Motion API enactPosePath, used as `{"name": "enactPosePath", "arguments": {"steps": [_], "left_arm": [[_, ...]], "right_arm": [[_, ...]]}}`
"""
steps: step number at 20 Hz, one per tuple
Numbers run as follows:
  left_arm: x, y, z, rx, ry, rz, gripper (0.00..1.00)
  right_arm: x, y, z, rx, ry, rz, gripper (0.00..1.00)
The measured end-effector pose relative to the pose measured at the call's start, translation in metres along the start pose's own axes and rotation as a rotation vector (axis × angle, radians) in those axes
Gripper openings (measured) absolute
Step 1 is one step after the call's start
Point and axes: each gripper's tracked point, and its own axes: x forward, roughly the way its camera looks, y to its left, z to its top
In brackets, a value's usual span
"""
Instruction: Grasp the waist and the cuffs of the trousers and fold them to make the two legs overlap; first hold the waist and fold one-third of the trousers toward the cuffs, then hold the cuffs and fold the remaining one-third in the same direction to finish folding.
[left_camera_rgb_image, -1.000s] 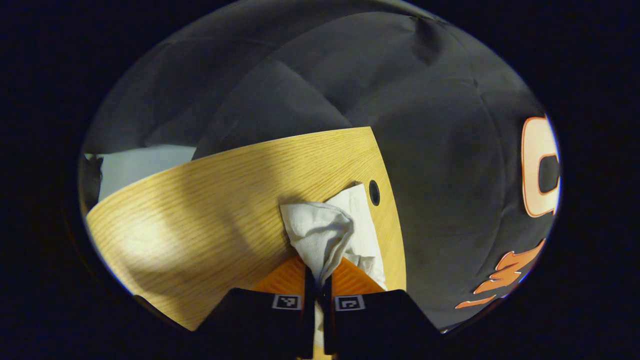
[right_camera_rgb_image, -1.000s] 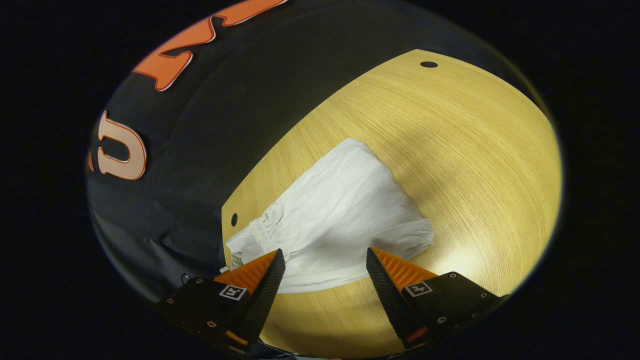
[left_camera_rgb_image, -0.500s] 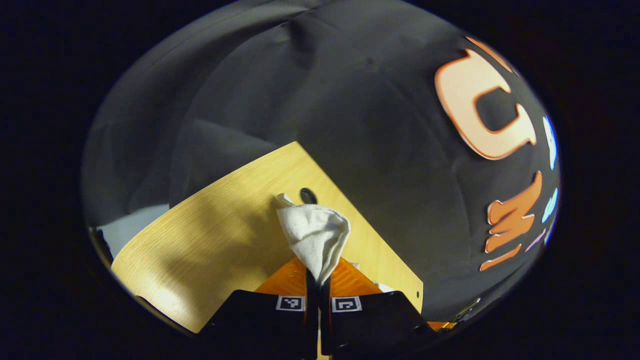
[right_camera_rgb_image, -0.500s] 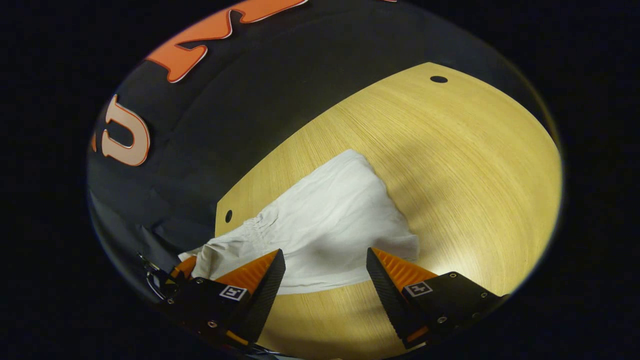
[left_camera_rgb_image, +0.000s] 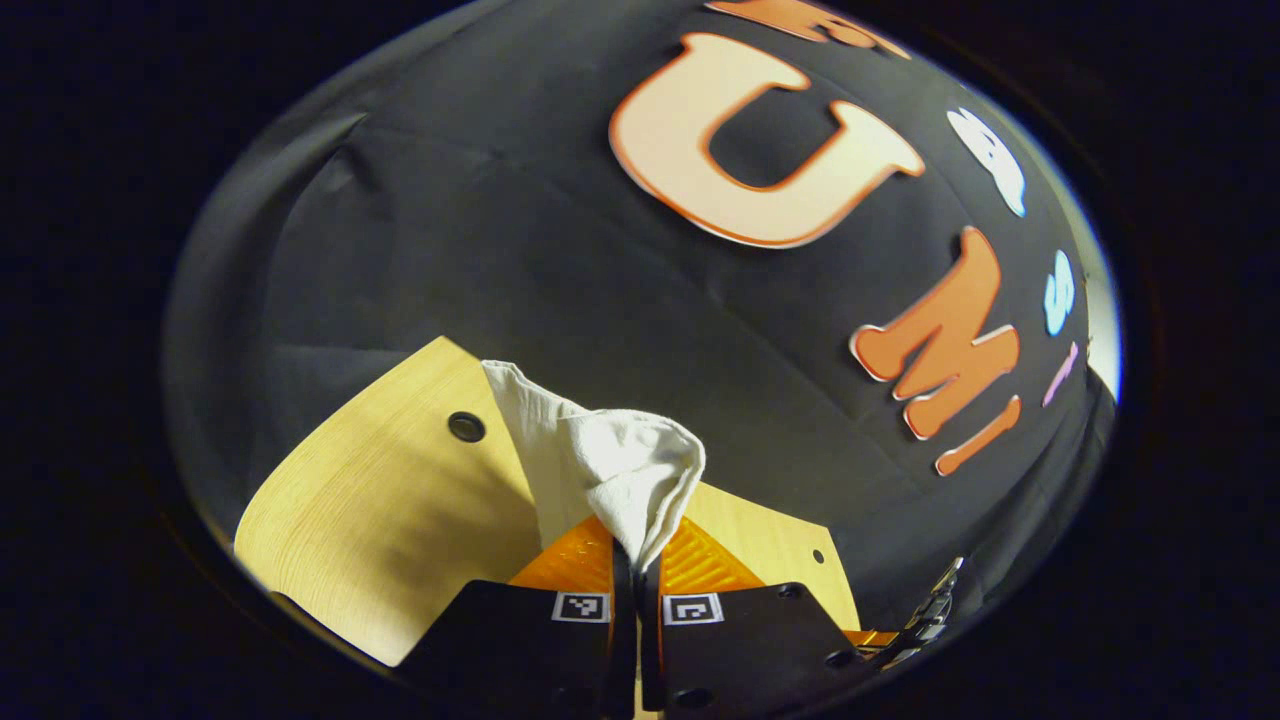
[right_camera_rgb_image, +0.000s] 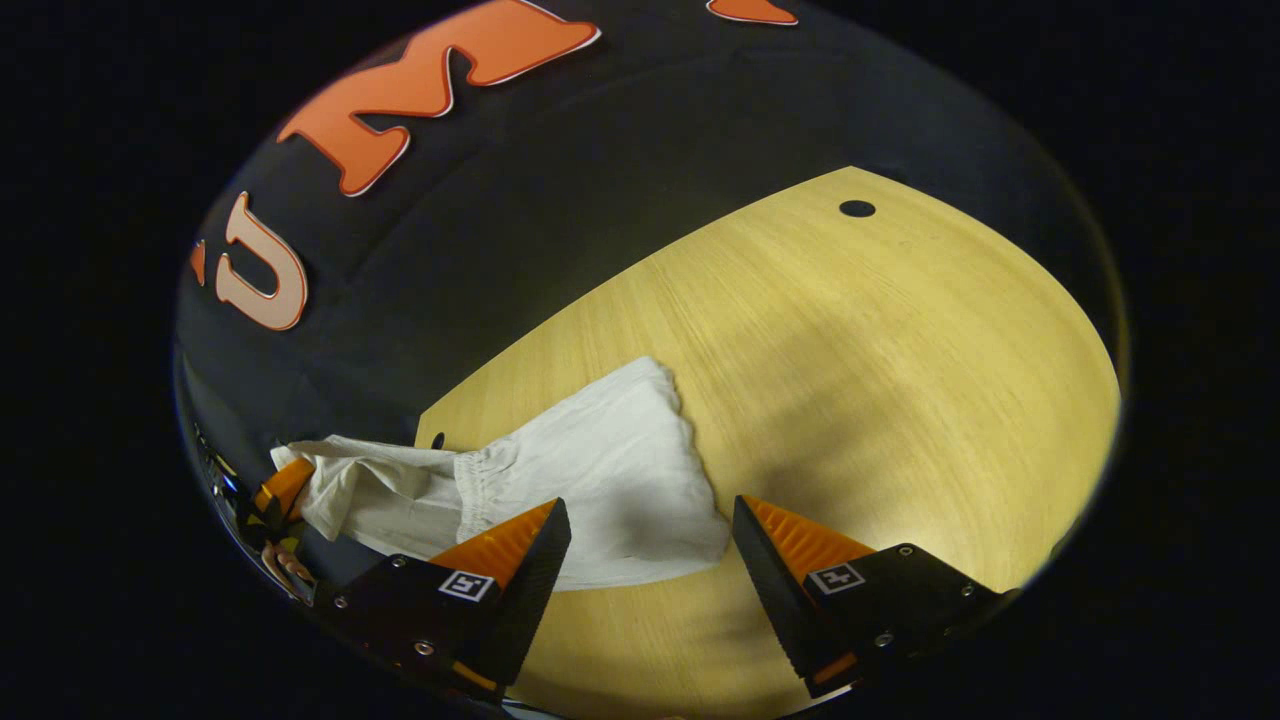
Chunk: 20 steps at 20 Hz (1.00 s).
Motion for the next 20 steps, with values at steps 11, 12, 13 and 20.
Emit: {"name": "enactPosePath", "arguments": {"steps": [11,12,13,20], "left_arm": [[0.060,-0.152,-0.097,0.169,0.132,-0.075,0.06],[0.068,-0.160,-0.111,0.180,0.152,-0.072,0.06],[0.074,-0.164,-0.121,0.183,0.173,-0.072,0.06],[0.107,-0.189,-0.198,0.206,0.317,-0.067,0.06]], "right_arm": [[-0.032,-0.103,0.038,0.034,-0.030,-0.032,0.98],[-0.034,-0.114,0.038,0.043,-0.031,-0.042,0.98],[-0.034,-0.121,0.039,0.053,-0.030,-0.047,0.98],[-0.046,-0.174,0.040,0.087,-0.028,-0.084,0.98]]}}
